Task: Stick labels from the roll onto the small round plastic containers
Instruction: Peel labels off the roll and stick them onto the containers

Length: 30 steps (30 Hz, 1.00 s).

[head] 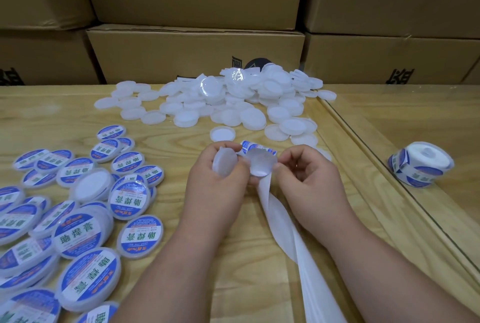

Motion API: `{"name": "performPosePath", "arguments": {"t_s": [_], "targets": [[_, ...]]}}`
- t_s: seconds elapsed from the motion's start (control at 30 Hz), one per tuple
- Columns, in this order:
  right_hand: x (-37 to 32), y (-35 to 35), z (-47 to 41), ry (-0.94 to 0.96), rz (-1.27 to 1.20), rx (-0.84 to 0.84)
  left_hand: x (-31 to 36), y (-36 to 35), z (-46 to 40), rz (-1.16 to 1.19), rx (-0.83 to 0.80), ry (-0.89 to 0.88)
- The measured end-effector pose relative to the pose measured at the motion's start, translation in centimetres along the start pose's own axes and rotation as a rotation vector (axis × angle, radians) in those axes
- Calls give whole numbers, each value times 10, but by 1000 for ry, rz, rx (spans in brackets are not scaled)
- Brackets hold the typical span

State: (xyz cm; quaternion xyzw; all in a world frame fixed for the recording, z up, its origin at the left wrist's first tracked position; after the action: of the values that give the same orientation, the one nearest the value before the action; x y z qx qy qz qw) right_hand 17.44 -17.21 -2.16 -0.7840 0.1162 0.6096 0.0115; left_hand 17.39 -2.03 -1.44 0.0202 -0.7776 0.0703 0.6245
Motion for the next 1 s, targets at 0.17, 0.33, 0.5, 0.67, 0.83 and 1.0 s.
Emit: {"name": "performPosePath", "arguments": {"t_s": [0.17,0.33,0.5,0.67,0.83,1.0], "targets": [[-2,4,-3,-18,-93,101,2,0,3,106,-100,39],[-4,6,-2,24,-159,179,3,1,0,296,-128,145],[-8,1,4,162,-53,75,3,6,-4,393,-102,177],[-9,-4,7,131,-4,-41,-2,7,-6,428,-87,169],[-11,-1,7,-31,-83,-60,-3,6,-6,408,-78,123],[-15,4,4,-70,-111,-54,-5,5,-5,283,-94,87]]}}
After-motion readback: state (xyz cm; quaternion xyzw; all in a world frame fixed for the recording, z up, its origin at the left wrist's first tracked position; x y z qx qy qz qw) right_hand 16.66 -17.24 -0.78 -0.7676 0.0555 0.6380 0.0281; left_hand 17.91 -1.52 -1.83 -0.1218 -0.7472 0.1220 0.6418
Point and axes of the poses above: each hand's wrist, its own z-axis away from the middle knuckle, its own y-axis out of the back of the hand, x = y × z, the point moved 1 cm from there along -z, towards the middle knuckle, and after that the axes turned 5 degrees about -y, right-handed, at the moved point
